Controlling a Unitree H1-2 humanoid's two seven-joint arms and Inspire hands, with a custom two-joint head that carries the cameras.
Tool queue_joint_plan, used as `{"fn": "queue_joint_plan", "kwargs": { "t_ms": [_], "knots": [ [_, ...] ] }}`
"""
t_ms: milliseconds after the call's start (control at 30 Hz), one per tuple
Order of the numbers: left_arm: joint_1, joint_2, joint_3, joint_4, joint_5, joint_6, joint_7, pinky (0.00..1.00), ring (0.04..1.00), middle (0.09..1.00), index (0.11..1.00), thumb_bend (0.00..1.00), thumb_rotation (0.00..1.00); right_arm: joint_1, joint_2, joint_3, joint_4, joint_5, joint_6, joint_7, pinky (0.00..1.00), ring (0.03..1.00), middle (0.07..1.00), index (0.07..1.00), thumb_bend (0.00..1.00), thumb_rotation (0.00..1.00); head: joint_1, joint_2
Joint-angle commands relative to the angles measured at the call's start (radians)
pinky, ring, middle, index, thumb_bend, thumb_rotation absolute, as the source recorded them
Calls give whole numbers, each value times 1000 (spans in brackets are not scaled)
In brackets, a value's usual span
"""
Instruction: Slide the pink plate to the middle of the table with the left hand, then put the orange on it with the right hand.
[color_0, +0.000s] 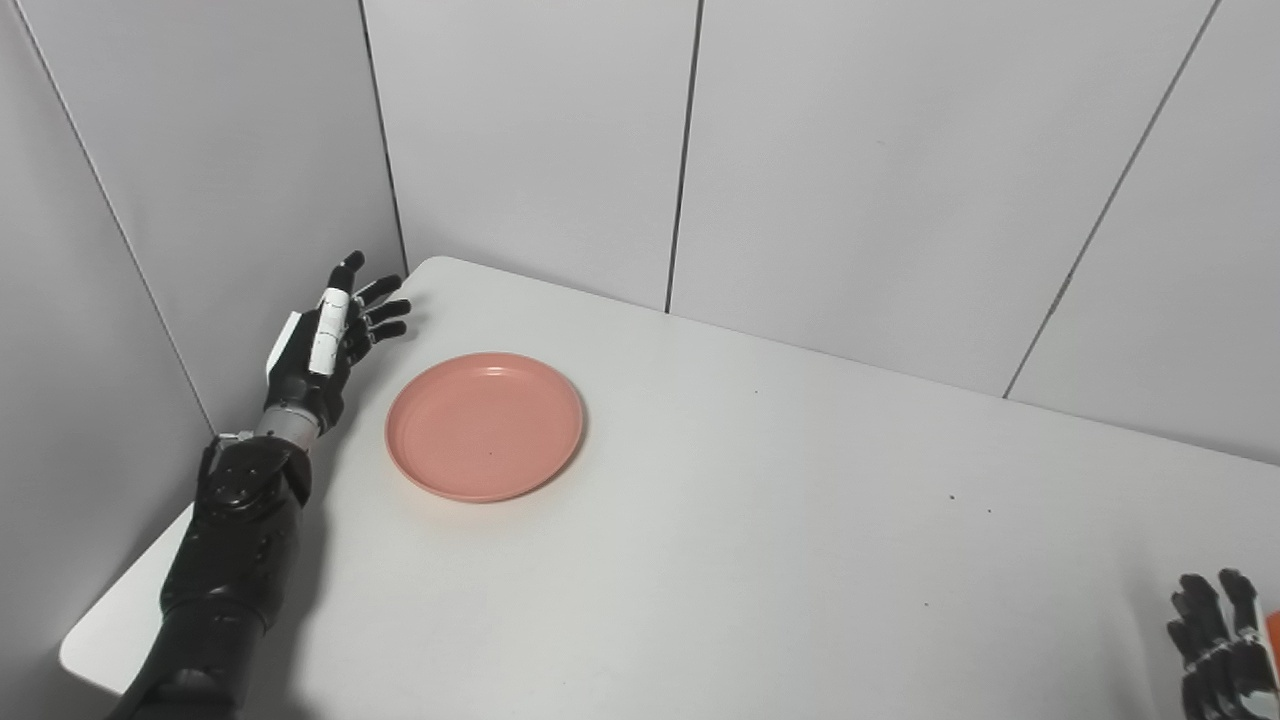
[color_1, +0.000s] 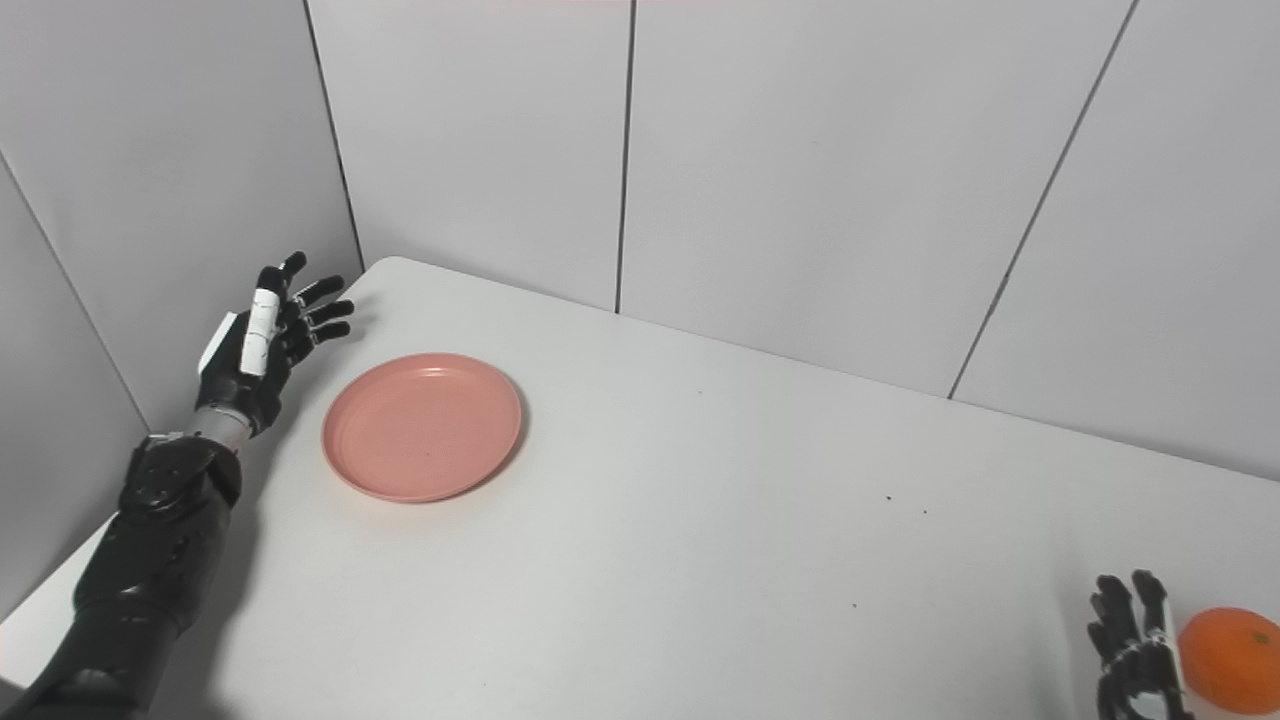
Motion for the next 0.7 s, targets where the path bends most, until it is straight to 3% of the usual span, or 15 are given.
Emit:
{"fn": "queue_joint_plan", "kwargs": {
  "t_ms": [0,333,667],
  "knots": [
    [-47,39,-4,5,9,-58,-14,839,812,887,999,1000,970,44,26,19,45,12,-17,6,1000,978,950,1000,929,1000,2,5],
    [-66,35,-55,73,39,-76,-37,965,810,856,997,1000,987,45,25,20,44,10,-18,7,1000,977,939,992,918,1000,-3,10],
    [-56,-13,-85,30,44,-51,-29,937,831,873,965,1000,997,43,28,22,41,12,-8,7,1000,975,936,991,920,1000,-7,12]
  ]
}}
